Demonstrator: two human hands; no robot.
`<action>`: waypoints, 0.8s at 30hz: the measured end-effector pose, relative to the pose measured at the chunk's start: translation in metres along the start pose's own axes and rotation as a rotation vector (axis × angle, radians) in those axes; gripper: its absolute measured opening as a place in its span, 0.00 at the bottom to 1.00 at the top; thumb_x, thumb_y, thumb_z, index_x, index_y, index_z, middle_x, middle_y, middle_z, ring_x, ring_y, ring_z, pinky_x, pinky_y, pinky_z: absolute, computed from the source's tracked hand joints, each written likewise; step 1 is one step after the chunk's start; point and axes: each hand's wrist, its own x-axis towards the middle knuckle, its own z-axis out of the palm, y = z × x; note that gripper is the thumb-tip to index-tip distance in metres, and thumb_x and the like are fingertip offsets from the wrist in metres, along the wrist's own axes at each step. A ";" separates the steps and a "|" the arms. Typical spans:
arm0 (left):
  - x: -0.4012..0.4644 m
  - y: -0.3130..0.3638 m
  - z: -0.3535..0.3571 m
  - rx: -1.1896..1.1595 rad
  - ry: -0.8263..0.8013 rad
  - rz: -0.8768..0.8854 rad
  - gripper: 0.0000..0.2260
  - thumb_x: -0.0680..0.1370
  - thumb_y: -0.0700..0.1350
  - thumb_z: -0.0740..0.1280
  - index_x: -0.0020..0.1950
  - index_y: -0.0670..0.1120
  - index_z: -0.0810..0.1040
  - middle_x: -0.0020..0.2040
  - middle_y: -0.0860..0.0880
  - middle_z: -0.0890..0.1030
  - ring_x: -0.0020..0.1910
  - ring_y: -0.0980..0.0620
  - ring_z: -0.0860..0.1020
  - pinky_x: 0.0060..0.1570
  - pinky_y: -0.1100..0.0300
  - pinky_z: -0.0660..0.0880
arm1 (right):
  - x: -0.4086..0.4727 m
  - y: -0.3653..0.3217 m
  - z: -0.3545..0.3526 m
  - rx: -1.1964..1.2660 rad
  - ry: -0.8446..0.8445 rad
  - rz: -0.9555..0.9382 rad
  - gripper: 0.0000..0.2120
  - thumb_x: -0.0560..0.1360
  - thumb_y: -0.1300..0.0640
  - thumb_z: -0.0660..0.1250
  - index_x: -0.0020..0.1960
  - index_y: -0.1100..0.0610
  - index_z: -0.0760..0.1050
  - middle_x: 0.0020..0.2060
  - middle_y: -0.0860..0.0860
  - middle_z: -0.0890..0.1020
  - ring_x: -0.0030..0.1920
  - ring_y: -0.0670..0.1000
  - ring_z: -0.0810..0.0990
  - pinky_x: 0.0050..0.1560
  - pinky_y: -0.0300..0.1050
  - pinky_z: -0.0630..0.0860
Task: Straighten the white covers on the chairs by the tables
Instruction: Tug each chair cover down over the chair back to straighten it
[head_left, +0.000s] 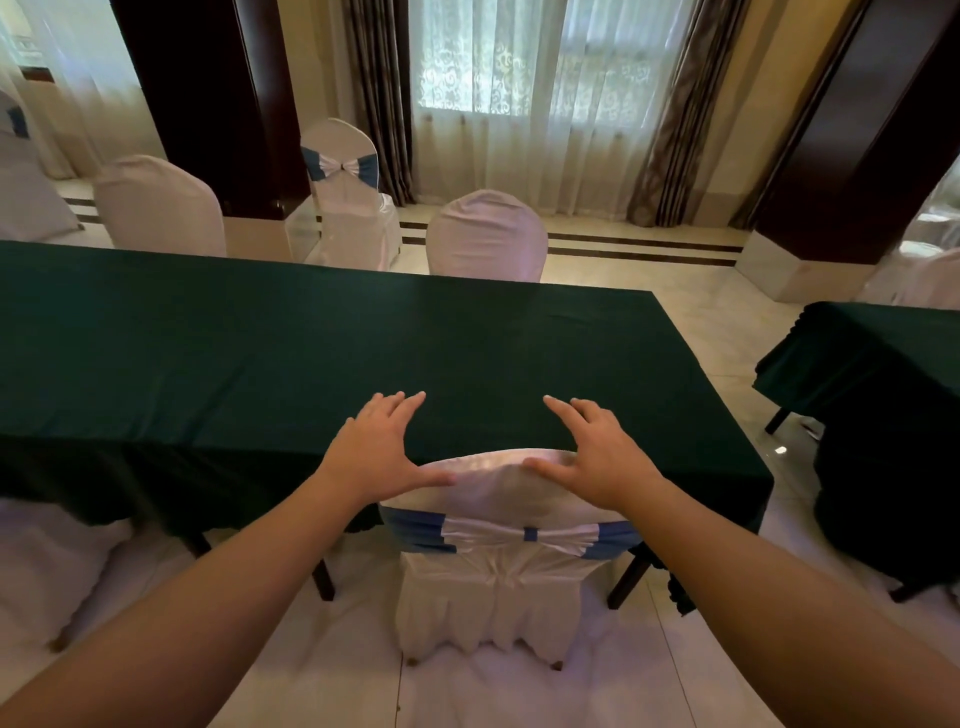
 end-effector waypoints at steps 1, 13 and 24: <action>-0.001 -0.002 -0.006 -0.001 -0.007 -0.003 0.60 0.54 0.85 0.60 0.80 0.59 0.51 0.80 0.52 0.58 0.79 0.48 0.52 0.73 0.38 0.60 | 0.001 -0.008 -0.001 -0.003 0.003 -0.001 0.47 0.64 0.18 0.57 0.77 0.33 0.45 0.77 0.50 0.59 0.75 0.54 0.57 0.65 0.59 0.70; -0.083 -0.062 -0.070 -0.038 0.123 -0.244 0.60 0.54 0.84 0.63 0.80 0.60 0.50 0.80 0.50 0.57 0.79 0.46 0.52 0.72 0.37 0.61 | 0.028 -0.105 -0.010 -0.018 -0.078 -0.179 0.53 0.60 0.18 0.62 0.76 0.32 0.41 0.79 0.48 0.53 0.77 0.57 0.54 0.65 0.65 0.68; -0.250 -0.141 -0.089 0.075 0.333 -0.705 0.58 0.53 0.85 0.62 0.77 0.58 0.56 0.76 0.51 0.66 0.72 0.47 0.66 0.67 0.46 0.69 | 0.026 -0.241 0.033 -0.017 -0.232 -0.583 0.51 0.63 0.20 0.63 0.77 0.35 0.43 0.78 0.51 0.58 0.75 0.58 0.59 0.65 0.62 0.71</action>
